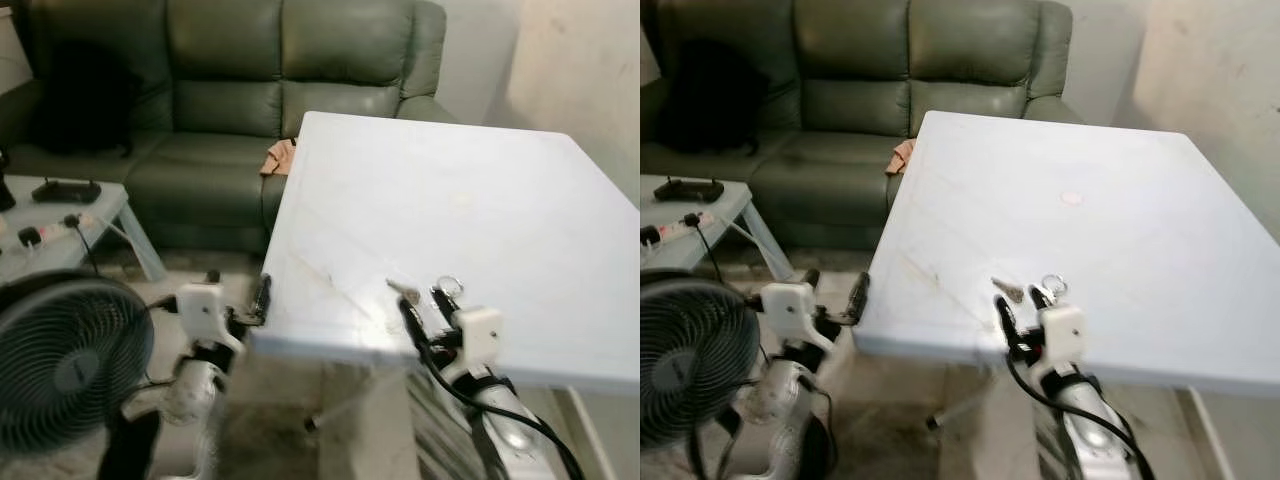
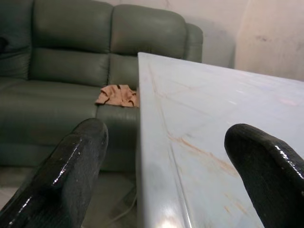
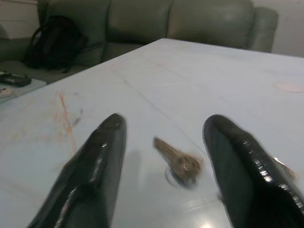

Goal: Hang keys on a hook

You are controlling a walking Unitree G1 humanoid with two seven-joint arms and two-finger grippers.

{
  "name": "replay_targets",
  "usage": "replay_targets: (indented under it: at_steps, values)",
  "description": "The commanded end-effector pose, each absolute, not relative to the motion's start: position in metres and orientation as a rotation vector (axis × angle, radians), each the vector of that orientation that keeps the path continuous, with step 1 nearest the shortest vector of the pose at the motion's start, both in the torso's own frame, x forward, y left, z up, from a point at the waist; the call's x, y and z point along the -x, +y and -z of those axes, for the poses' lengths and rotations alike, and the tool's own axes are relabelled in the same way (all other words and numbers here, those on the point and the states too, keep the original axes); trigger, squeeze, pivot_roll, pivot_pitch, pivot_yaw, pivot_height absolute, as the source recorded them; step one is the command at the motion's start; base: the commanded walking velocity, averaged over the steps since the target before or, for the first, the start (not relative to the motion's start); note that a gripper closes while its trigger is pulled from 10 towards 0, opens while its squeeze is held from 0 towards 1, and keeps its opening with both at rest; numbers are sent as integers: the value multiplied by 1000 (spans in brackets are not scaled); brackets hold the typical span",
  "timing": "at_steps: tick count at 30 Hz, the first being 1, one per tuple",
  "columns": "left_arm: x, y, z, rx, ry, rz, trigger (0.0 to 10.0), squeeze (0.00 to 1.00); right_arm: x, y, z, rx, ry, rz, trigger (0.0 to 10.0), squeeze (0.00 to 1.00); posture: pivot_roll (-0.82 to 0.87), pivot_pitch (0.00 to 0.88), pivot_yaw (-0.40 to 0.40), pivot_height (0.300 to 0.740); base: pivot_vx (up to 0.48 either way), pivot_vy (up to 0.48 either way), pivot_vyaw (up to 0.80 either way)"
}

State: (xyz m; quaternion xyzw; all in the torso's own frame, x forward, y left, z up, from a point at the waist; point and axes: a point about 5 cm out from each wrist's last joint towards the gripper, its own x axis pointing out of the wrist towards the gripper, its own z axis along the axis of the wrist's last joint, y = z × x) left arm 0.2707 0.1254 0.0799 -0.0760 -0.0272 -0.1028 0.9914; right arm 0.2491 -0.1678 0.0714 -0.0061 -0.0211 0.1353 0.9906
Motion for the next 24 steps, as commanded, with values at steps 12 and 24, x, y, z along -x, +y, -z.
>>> replay_targets:
  at_steps: [12,24]
  values:
    - [-266,123,-82,20,-57,289,10000,0,-251,-163,-73,10,-41,-268,10000,0,22,0,-14,740,0,0,0]
    - [-260,102,-91,-56,-110,450,10000,0,-250,-169,-78,16,-69,-266,10000,1000,17,0,-16,740,0,0,0]
